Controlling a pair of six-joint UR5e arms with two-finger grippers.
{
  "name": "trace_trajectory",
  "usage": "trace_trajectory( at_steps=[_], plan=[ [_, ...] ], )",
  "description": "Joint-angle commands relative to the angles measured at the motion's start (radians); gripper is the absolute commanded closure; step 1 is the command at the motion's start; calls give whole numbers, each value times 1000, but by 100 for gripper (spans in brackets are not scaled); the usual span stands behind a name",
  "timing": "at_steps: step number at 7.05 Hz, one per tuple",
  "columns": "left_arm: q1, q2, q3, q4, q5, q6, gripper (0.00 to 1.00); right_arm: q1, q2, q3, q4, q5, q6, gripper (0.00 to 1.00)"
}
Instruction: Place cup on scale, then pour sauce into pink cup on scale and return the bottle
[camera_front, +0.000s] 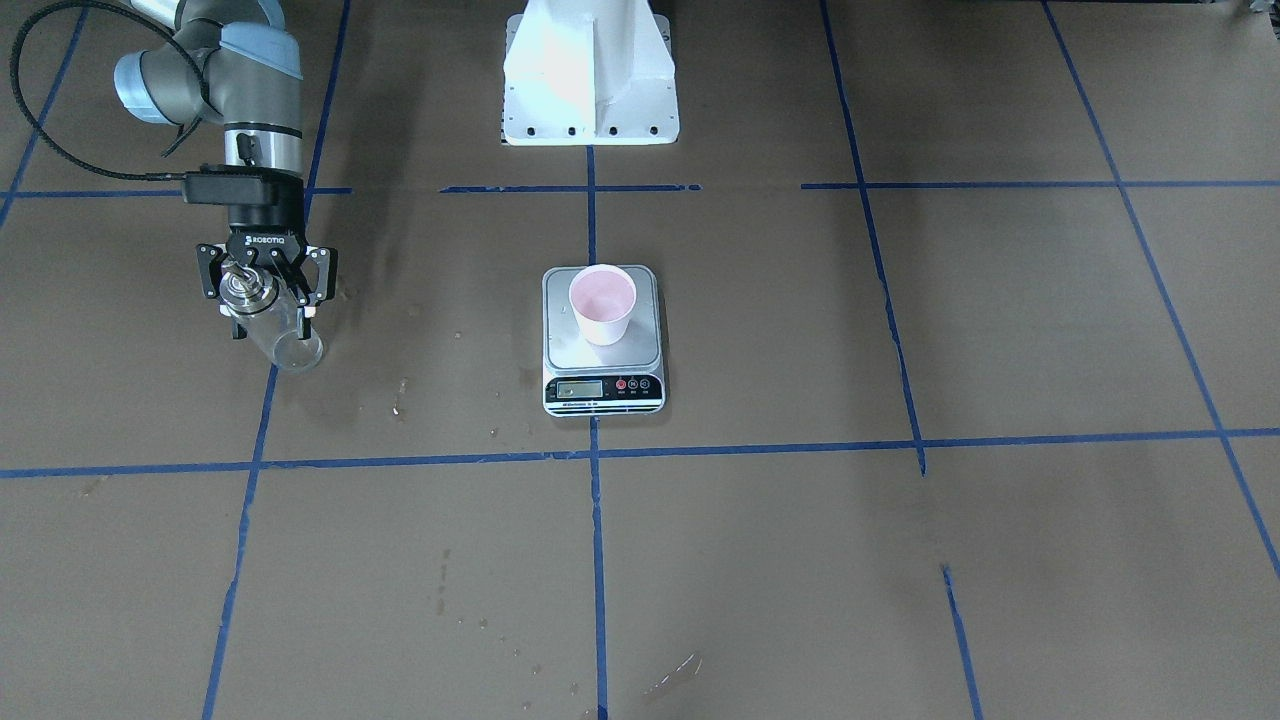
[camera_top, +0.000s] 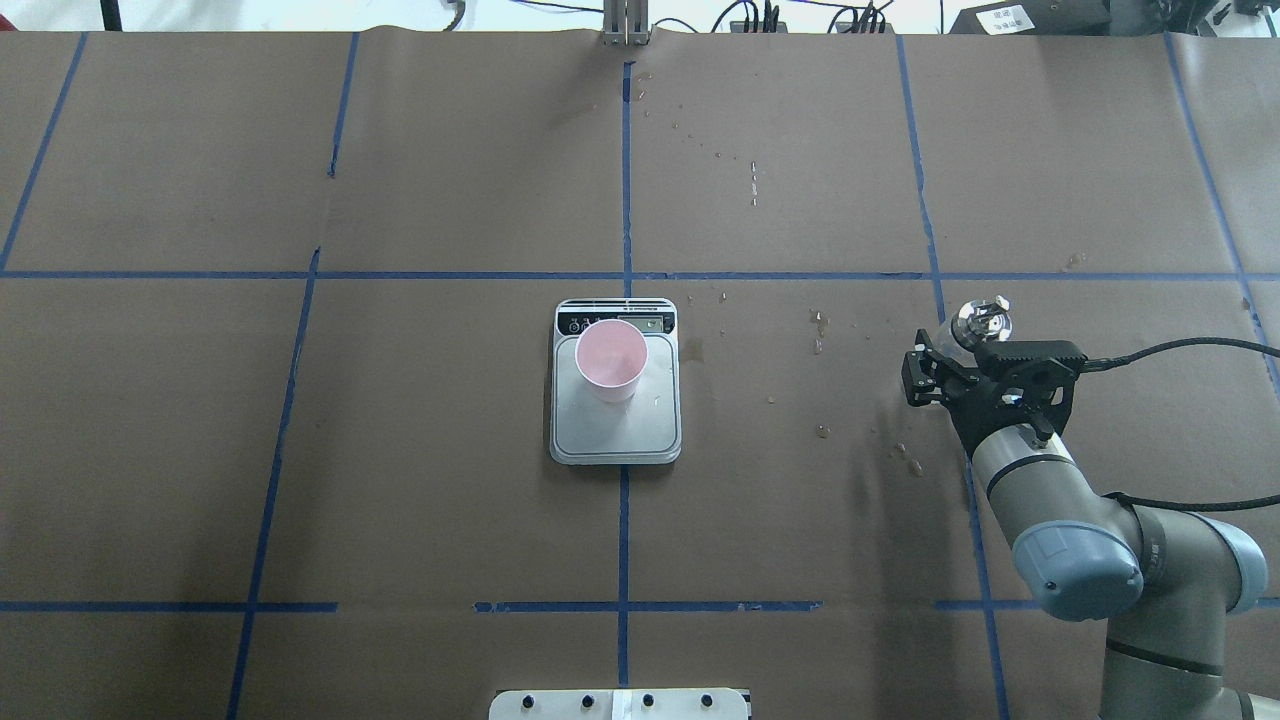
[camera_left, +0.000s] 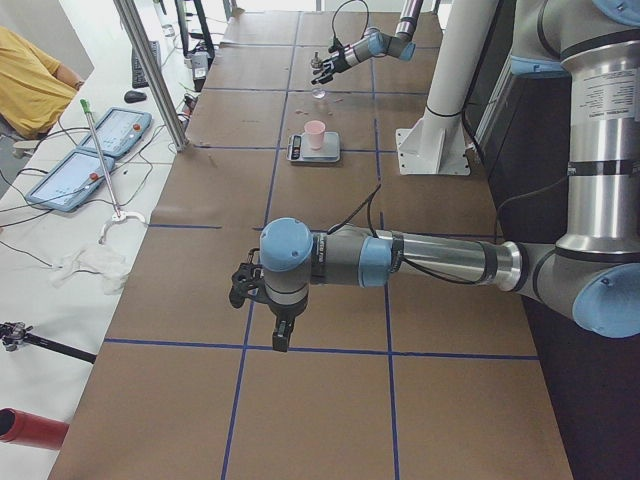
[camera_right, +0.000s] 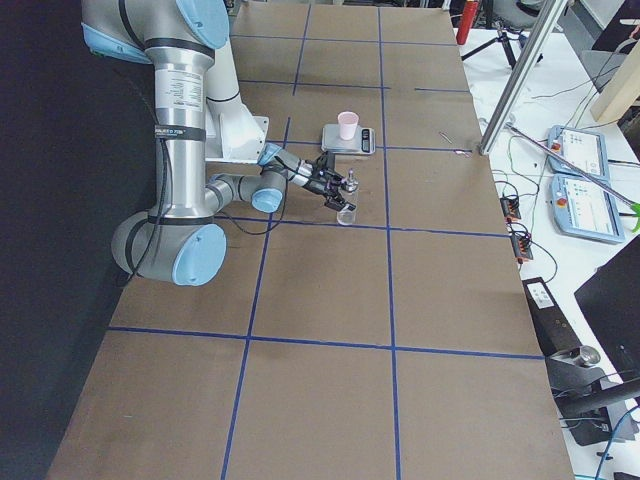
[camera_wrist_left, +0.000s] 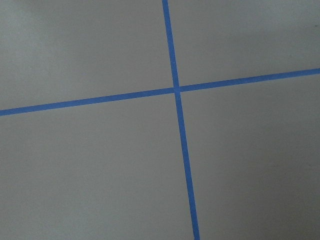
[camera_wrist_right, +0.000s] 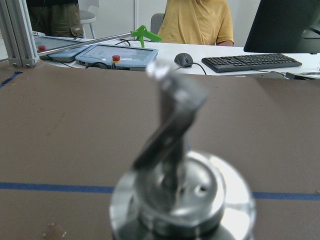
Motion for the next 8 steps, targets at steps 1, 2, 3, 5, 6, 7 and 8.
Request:
trace_trajectory(
  at_steps=[1,2,3,5,6,7,8],
  plan=[
    [-1,-1,0,-1,0,0,0,0,0,1,1,1,-3,0],
    [-1,1,0,-1,-2,0,0,0,0,1,1,1,-3,0],
    [0,-1,0,-1,-2,0,0,0,0,0,1,1,-3,0],
    [-1,-1,0,-1,-2,0,0,-2,-8,-14,4,1,6,0],
    [0,-1,0,-1,-2,-1,0,-3,-8,-16,4,-3,9,0],
    [0,1,0,-1,-2,0,0,-5,-11,-14,4,-5,11,0],
    [0,1,0,-1,-2,-1,0,-11,-11,-14,5,-6,14,0]
  ],
)
